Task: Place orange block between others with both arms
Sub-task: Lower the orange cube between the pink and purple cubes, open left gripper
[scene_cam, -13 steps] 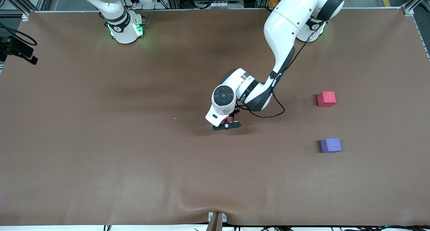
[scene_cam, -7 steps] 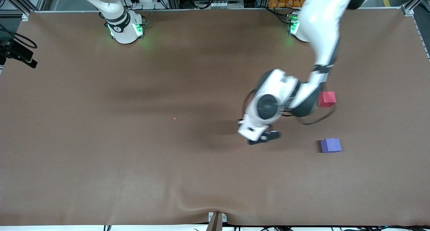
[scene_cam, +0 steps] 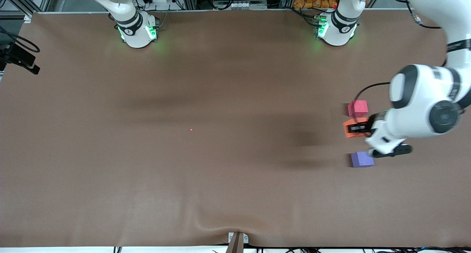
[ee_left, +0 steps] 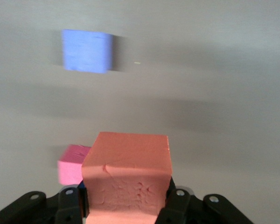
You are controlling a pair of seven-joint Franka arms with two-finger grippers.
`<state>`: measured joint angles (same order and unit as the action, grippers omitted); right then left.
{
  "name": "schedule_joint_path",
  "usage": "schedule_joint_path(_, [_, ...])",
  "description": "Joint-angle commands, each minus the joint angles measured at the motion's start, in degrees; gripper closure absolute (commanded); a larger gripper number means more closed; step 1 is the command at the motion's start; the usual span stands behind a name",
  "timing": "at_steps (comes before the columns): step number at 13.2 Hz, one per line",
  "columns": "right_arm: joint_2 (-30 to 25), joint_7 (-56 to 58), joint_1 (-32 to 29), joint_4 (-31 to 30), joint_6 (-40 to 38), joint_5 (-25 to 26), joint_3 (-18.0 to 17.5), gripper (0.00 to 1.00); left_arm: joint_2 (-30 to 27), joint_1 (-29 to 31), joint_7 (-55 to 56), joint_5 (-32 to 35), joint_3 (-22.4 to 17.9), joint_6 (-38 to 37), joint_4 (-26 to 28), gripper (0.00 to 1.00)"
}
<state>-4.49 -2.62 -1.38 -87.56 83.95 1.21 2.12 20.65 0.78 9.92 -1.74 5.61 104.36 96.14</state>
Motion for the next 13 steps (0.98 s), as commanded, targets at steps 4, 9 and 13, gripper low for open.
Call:
schedule_joint_path(4, [0.36, -0.19, -0.3, 0.02, -0.54, 0.63, -0.89, 0.0, -4.04, 5.11, -8.07, 4.45, 0.8, 19.97, 18.8, 1.0])
schedule_joint_path(9, [0.97, 0.43, 1.11, -0.25, -1.25, 0.81, -0.8, 0.0, -0.53, 6.52, -8.43, 6.4, 0.72, 28.25, 21.8, 1.0])
schedule_joint_path(13, [1.5, 0.43, 0.68, 0.02, 1.29, 1.34, -0.71, 0.0, 2.02, 6.52, -8.43, 6.4, 0.71, 31.07, 22.25, 1.0])
